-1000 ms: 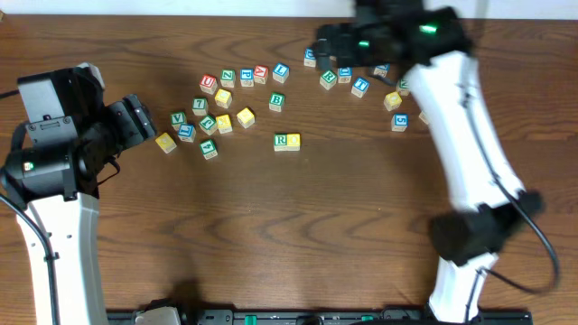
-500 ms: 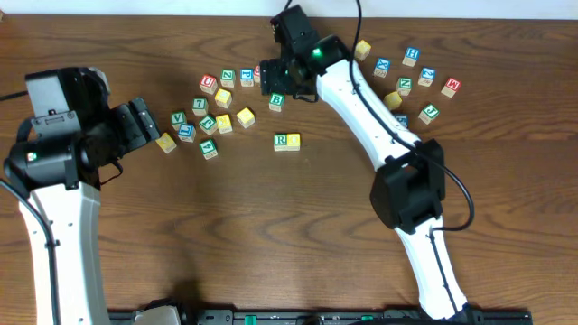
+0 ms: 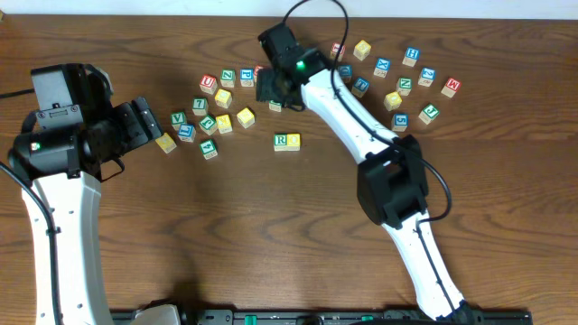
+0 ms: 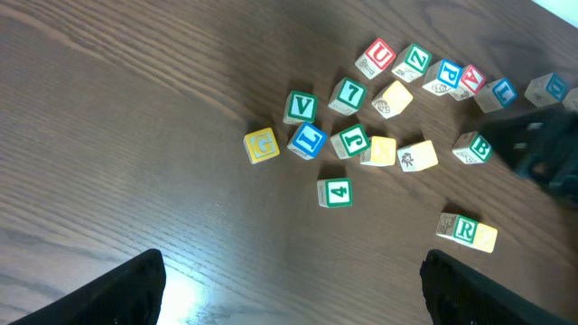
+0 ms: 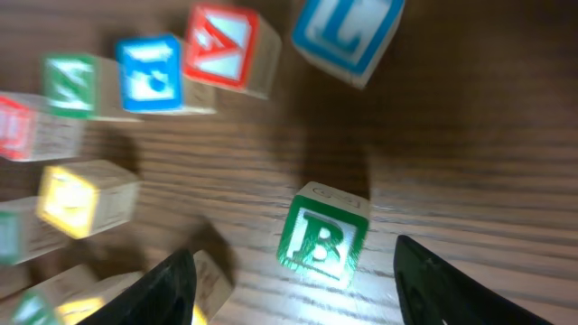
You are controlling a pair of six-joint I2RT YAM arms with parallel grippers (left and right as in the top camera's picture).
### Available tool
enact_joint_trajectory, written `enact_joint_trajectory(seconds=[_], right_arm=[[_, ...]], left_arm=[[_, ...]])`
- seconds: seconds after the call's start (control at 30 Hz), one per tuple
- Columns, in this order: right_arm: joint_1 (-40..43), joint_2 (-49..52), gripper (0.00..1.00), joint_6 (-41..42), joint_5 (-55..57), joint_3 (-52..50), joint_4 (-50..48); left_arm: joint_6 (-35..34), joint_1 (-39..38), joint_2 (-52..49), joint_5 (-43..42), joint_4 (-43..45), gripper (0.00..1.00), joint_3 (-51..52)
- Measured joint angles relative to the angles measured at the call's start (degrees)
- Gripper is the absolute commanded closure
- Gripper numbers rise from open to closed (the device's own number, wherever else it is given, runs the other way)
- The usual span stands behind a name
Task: Spell out ROBOT
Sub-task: 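Lower the right gripper and grasp the green B block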
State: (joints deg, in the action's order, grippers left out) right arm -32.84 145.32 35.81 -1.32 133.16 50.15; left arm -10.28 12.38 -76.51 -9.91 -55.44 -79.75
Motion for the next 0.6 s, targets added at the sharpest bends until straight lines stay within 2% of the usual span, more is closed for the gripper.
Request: enact_joint_trajectory(seconds=[0.33,0.6], right_arm=[[-0.52,3.58,0.39,2.12,2.95,-0.04,-0.55],[-0.55,3.58,0.5,2.64,4.42,-0.04,-1.53]], left_arm=[[0.0,0.0,0.0,-0.02,-0.02,0.11,0.0],[-0.02,0.0,0.0,-0.02,-0.02,0.11,0.0]])
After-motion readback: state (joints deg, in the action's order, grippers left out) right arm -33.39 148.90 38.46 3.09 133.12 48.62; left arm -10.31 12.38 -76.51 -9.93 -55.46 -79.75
